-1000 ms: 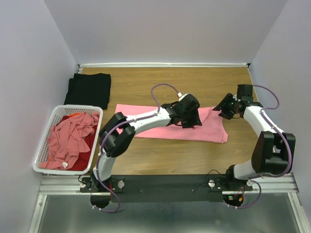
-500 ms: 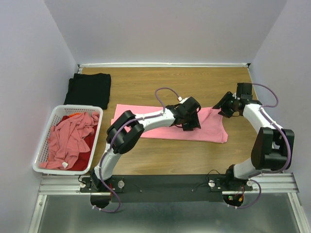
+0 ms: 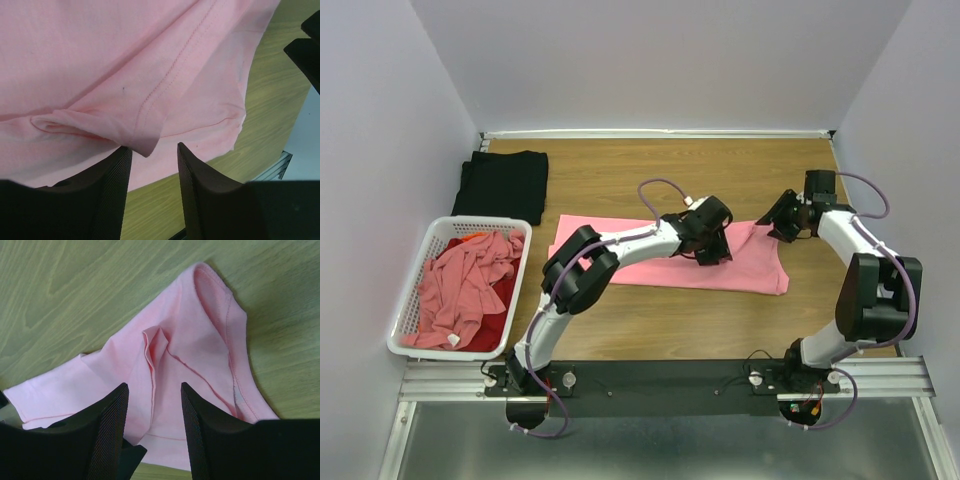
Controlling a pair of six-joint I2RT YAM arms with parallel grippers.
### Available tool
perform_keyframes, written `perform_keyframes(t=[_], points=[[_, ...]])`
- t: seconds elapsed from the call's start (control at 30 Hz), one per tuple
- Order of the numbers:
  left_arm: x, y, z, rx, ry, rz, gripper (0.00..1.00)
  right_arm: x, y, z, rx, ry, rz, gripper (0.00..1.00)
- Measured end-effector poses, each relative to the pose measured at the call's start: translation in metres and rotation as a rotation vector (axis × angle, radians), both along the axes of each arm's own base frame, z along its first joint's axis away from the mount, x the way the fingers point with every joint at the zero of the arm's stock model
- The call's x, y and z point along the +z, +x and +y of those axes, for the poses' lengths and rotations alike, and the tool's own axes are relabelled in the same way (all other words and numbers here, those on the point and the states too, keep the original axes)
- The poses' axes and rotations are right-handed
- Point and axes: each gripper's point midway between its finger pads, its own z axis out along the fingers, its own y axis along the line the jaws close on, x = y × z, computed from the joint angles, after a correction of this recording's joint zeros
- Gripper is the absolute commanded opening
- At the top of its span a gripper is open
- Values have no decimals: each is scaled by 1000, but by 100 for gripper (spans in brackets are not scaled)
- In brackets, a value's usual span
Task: Fold and stack the t-shirts
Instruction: Fold the tshirt
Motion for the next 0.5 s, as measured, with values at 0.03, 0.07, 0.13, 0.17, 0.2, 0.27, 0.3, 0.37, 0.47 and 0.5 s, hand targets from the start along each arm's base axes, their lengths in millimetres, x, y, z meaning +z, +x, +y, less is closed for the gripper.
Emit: perform_keyframes(t=[0.03,0.07,0.13,0.17,0.2,0.27,0.3,0.37,0.47,0.5], points=[[0,1,1,5,0,1,47,0,1,0,0,0,0,54],[0,3,1,10,-1,1,44,0,3,0,0,0,-1,54],[0,5,3,18,-1,2,40,0,7,-1,0,0,-4,54],[0,7,4,22,-1,3,38,0,8,-1,-1,0,-4,54],[0,8,5,27,-2,4,37,-1,10,-1,-2,1,-5,54],[0,10,6,30,-1,4,32,-3,12,-1,-5,3,0,54],[0,11,6,31,-1,4,31,-3,13,-1,-5,3,1,54],[0,11,6,34,-3,5,25,-6,16,-1,-6,4,5,54],[-1,11,6,34,-3,7,16,-9,19,-2,-7,6,13,54],[-1,11,6,33,-2,6,14,-11,21,-2,-8,7,14,53]])
